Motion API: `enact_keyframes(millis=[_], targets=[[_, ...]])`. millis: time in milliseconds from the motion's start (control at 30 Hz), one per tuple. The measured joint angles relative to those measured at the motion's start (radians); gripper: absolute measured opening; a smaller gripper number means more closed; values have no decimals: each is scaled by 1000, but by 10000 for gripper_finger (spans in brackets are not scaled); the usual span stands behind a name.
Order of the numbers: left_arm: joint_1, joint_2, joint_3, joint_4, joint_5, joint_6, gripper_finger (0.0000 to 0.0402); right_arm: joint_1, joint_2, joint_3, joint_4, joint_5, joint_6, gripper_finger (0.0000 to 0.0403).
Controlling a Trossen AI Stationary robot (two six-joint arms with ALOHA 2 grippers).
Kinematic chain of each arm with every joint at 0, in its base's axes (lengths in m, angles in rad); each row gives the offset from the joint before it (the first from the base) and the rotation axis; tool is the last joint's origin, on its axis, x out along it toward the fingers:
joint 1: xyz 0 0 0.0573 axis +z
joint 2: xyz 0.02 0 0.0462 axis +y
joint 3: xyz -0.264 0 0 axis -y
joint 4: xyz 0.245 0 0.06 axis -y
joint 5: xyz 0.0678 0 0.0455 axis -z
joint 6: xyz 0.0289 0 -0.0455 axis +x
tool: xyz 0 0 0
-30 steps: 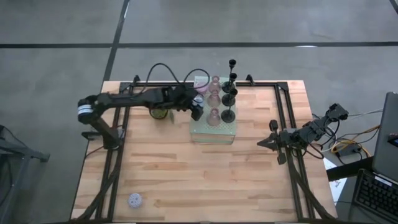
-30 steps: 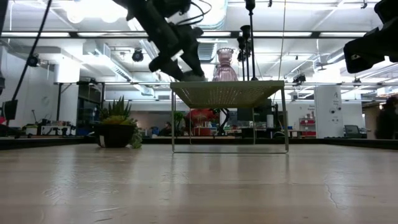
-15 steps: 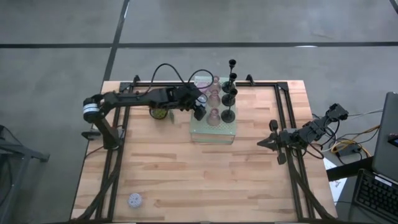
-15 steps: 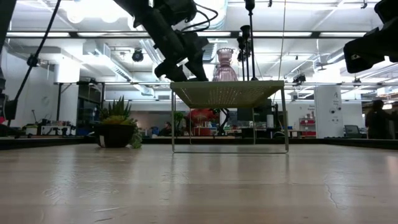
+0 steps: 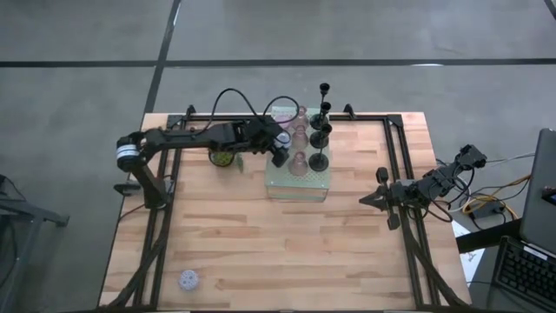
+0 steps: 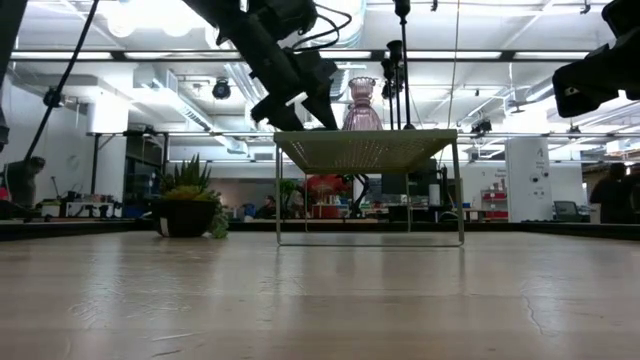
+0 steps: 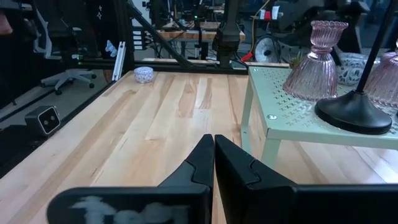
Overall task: Pick & Place candle stick holders
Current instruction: Put the red scented candle on the shelf
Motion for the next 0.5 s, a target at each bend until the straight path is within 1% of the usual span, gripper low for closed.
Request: enact_keyframes(millis=[167,300,500], targets=[[0,-12,11,-74,4,-2,366,0,0,0,0,0,2,8],[-5,-47,22,-129,7,25,367,0,0,0,0,0,1,8],[-36,-129,27,-306,28,24,367,0,0,0,0,0,4,8]])
